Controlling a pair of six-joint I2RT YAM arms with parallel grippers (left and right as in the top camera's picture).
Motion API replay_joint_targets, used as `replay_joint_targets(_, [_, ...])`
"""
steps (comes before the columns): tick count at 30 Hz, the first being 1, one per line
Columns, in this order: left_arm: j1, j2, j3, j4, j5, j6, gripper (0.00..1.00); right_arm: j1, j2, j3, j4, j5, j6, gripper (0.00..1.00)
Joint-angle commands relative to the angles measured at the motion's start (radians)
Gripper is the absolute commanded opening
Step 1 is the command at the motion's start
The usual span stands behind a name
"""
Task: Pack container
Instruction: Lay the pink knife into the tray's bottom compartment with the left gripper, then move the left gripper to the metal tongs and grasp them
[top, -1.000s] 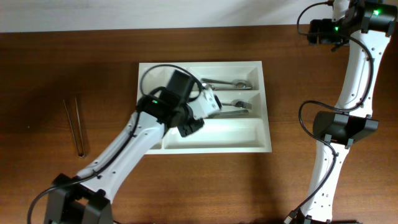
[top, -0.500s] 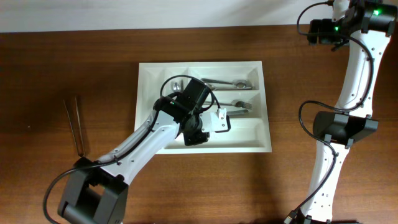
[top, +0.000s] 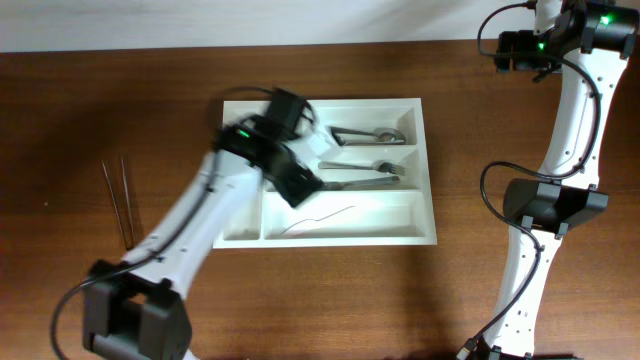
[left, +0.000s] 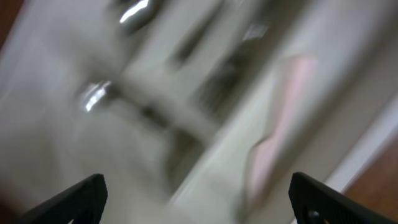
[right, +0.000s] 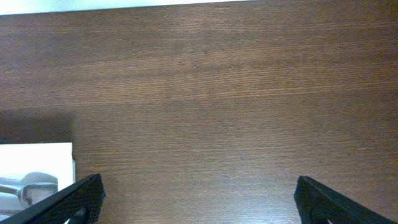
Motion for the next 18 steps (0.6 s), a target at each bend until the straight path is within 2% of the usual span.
replay_joint_targets(1, [0.143,-0.054,0.072,-0.093,-0.105,-0.317,0.93,0.002,-0.018,0.008,-0.001,0.009,0.009,0.99])
replay_joint_targets(4, [0.323,-0.064,0.081,-0.199,-0.113,-0.547,0.89,0.002,-0.018,0.008,-0.001,0.009,0.009,0.99])
replay_joint_targets(6, [0.424,-0.063,0.076,-0.242,-0.113,-0.613,0.89,0.002,-0.018,0.008,-0.001,0.009,0.009,0.99])
replay_joint_targets(8, [0.515,-0.063,0.063,-0.251,-0.11,-0.615,0.82,0.003,-0.018,0.008,-0.001,0.009,0.009,0.99])
replay_joint_targets(13, [0.667,-0.059,0.018,-0.198,-0.11,-0.614,0.81,0.002,-0.018,0.008,-0.001,0.009,0.009,0.99])
replay_joint_targets(18, [0.723,-0.057,-0.074,-0.098,-0.11,-0.603,0.77,0.003,-0.018,0.008,-0.001,0.009,0.009,0.99])
